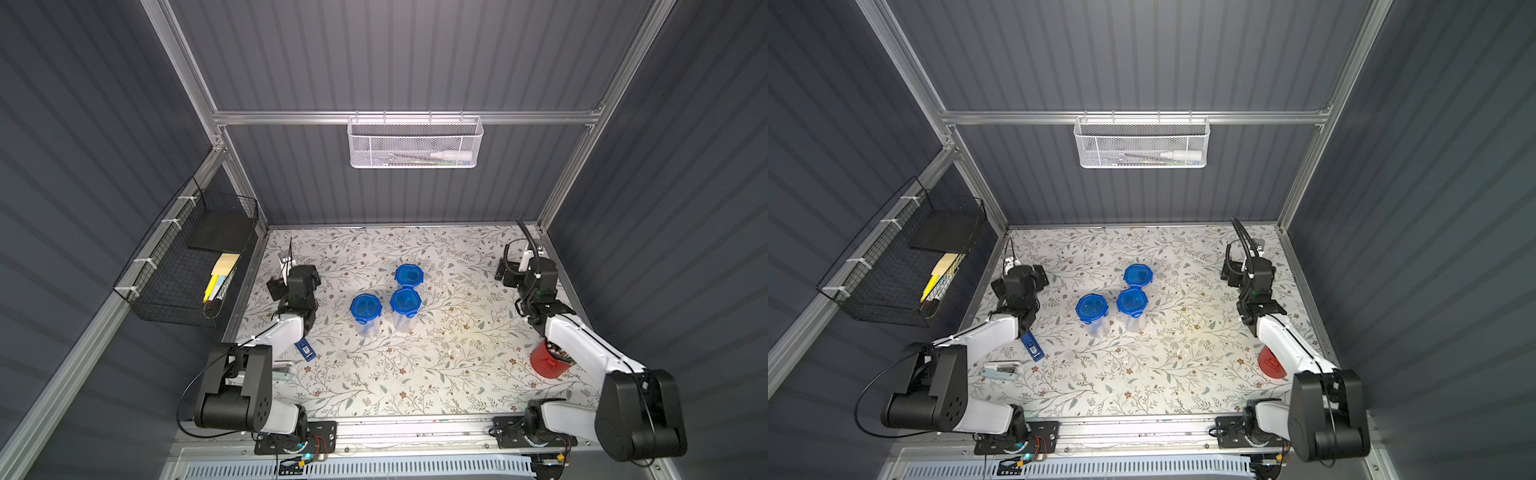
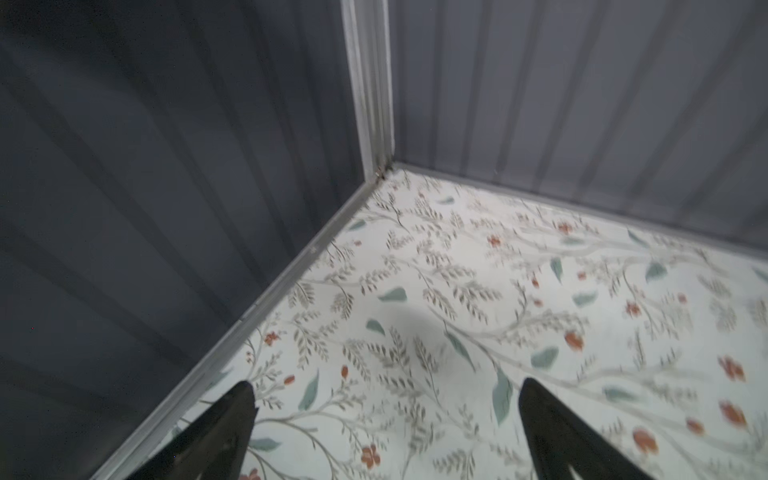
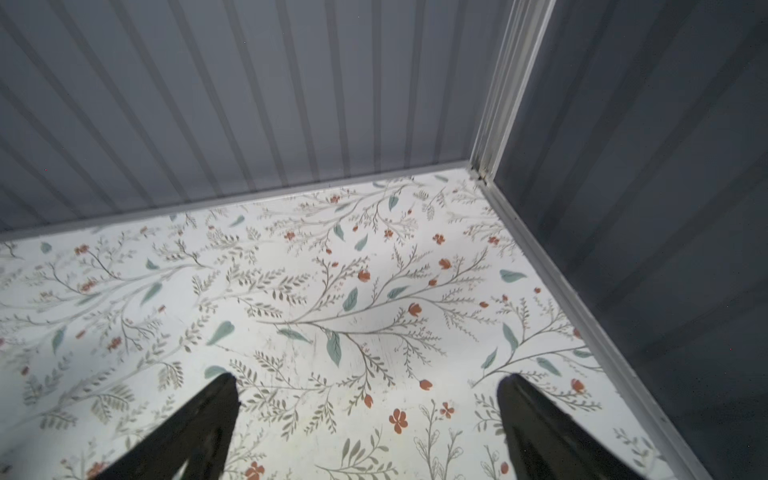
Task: Take out toiletry kits
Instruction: Move the container to the center of the board.
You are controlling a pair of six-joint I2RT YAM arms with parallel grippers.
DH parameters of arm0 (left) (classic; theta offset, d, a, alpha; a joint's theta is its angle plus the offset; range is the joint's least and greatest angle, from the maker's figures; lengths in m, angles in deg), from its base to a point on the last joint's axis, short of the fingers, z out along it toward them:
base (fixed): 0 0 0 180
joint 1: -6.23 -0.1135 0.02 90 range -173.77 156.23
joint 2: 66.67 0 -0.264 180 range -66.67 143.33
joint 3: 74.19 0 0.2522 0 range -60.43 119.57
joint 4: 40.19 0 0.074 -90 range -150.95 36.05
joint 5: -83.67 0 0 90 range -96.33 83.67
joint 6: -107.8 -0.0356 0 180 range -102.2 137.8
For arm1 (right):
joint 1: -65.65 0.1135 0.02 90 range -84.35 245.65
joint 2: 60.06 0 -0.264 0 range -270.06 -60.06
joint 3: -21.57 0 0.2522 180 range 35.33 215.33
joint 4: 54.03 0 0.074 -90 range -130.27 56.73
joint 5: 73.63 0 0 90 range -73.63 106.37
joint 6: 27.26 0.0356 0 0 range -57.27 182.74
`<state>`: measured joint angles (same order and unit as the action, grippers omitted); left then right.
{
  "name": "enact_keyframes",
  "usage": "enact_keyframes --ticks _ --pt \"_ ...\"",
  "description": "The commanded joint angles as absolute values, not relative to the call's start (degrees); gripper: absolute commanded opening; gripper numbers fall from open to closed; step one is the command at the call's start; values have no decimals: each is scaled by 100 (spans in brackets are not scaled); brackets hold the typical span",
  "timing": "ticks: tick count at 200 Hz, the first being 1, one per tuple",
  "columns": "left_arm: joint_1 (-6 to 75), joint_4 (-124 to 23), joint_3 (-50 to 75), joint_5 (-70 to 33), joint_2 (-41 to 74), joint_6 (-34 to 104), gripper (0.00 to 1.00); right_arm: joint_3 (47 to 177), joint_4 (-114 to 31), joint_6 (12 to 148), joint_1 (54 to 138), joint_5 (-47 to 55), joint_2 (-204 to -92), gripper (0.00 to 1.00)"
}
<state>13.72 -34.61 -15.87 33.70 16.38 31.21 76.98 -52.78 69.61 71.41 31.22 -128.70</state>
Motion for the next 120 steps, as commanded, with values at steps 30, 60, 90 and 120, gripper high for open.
enact_keyframes --ticks 30,60,90,120 --pt "1406 -8054 821 3792 2200 5430 100 7675 -3193 7325 8431 4031 -11316 99" --pt "1406 -7441 943 1983 2100 5035 100 7780 -2736 7446 9020 3163 -10915 99" --pt "1397 -7651 1631 725 2273 4903 100 7770 -2958 7583 9114 1859 -11172 99" --pt "1650 -8178 2544 -31 2587 4738 100 8051 -2823 7829 9123 1086 -11737 99"
